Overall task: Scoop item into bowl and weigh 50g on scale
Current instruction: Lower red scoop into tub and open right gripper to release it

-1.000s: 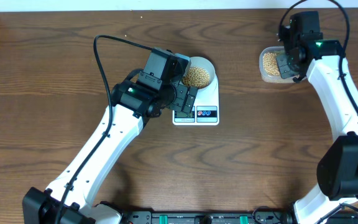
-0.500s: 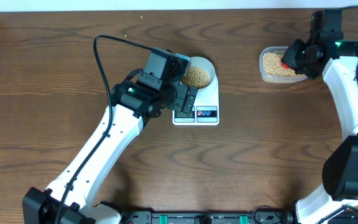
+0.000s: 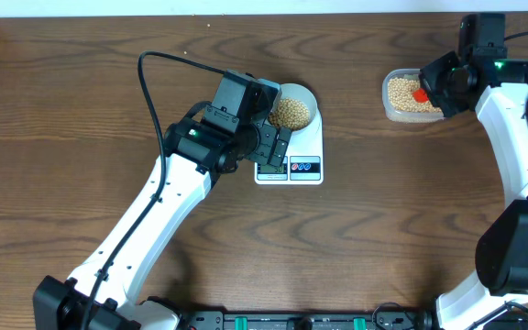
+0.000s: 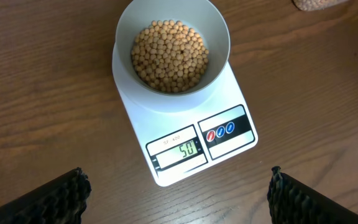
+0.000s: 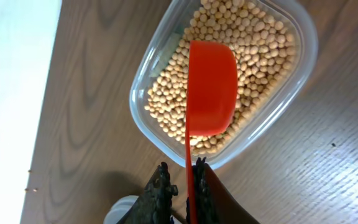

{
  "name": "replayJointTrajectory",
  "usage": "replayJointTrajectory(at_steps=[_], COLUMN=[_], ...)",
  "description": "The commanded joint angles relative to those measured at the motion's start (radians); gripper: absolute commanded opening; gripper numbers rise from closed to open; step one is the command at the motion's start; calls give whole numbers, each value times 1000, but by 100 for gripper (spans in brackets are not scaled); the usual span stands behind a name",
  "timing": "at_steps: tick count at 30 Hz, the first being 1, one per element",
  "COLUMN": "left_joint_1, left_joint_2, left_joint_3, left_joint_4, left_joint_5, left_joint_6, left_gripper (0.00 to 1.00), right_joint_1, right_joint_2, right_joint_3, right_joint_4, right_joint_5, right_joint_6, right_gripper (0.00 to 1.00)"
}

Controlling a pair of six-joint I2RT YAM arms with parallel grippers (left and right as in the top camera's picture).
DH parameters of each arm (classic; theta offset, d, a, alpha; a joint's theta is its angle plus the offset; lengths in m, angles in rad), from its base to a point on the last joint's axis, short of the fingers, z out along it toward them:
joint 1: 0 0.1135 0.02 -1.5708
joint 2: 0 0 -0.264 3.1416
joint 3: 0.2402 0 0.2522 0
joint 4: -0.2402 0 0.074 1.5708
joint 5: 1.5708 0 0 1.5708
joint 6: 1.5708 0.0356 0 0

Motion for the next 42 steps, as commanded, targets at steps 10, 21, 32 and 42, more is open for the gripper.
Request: replayJointTrajectory(at_steps=[10,21,32,42], left_joint_1=[2,2,2,2], left_joint_2=[-13,-13,-13,-13], left_joint_3=[0,0,0,0], left_joint_4=[-3,-3,-3,-3], left_joint_5=[1,1,1,1], left_joint_6=[-2,-2,-2,-2], left_gripper=[94,94,94,94], right_joint_1=[2,2,1,-8], right_joint_2=[15,15,15,39], right_joint_3=[-8,-8,-8,-8], right_joint_4=[9,5,97,48], right_joint_5=[-4,-64,-176,-146], right_joint_6=[29,-95,-408,-285], right_gripper=[52,99,99,99])
